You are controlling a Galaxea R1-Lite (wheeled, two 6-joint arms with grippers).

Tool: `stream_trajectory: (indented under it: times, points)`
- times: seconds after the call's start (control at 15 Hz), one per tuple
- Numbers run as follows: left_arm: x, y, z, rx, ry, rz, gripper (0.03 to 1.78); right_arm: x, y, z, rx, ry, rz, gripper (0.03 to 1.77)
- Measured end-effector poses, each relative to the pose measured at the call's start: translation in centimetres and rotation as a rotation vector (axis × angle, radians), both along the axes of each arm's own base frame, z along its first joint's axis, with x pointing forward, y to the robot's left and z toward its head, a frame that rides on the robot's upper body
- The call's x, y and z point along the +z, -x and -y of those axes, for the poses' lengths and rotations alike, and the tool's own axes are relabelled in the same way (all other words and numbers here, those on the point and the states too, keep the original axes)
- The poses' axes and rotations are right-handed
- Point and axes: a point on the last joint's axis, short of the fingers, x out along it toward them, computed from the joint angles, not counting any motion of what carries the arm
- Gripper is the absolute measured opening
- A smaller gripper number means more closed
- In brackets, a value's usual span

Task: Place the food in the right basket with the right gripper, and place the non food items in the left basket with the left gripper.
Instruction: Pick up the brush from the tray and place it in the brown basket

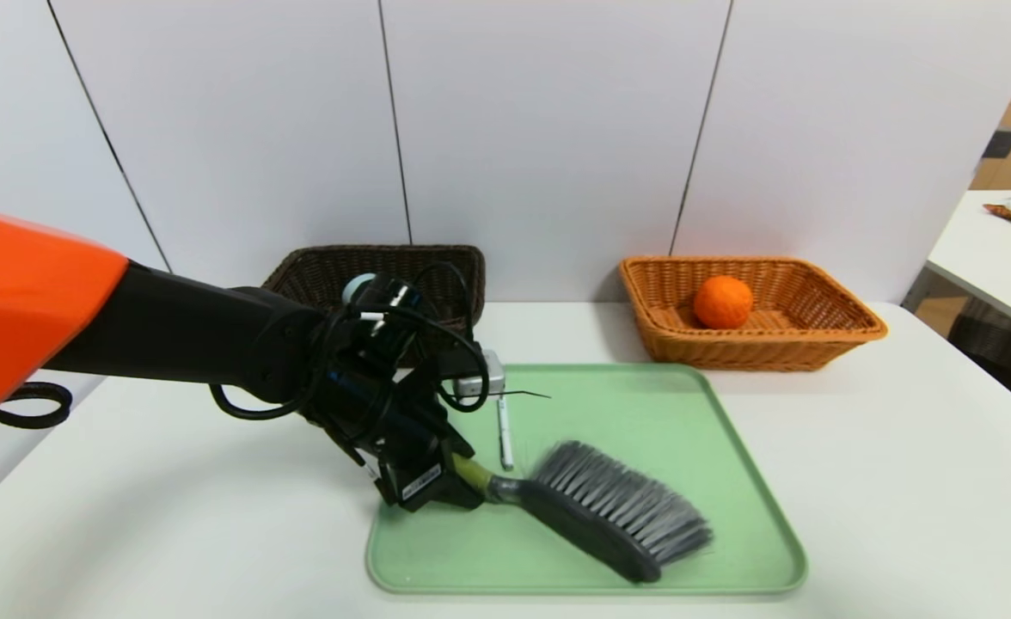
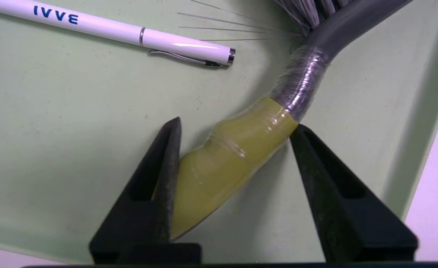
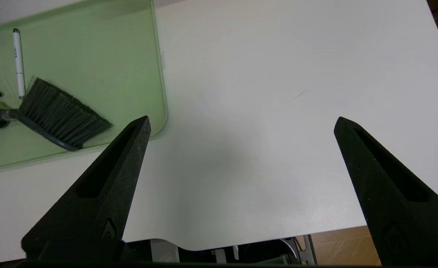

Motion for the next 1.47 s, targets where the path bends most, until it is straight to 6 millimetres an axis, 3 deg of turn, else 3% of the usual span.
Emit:
stream_trajectory:
  times: [0.13,0.27,0.67,1.47]
  points:
    - [0.1,0.0,0.0,0.0,0.002,0.002,0.76,0.0,0.0,0.0,0.001,0.0,0.0,1.69]
    - [0.1,0.2,-0.1,0.003,0.003,0.002,0.47,0.0,0.1,0.0,0.0,0.0,0.002,1.69]
    - [0.4,0.9,-0.5,0.005,0.003,-0.003,0.47,0.1,0.3,0.0,0.001,-0.003,0.013,1.69]
    - [2.8,2.3,-0.9,-0.005,0.038,0.049,0.47,0.0,1.0,0.1,0.001,-0.004,0.026,1.7]
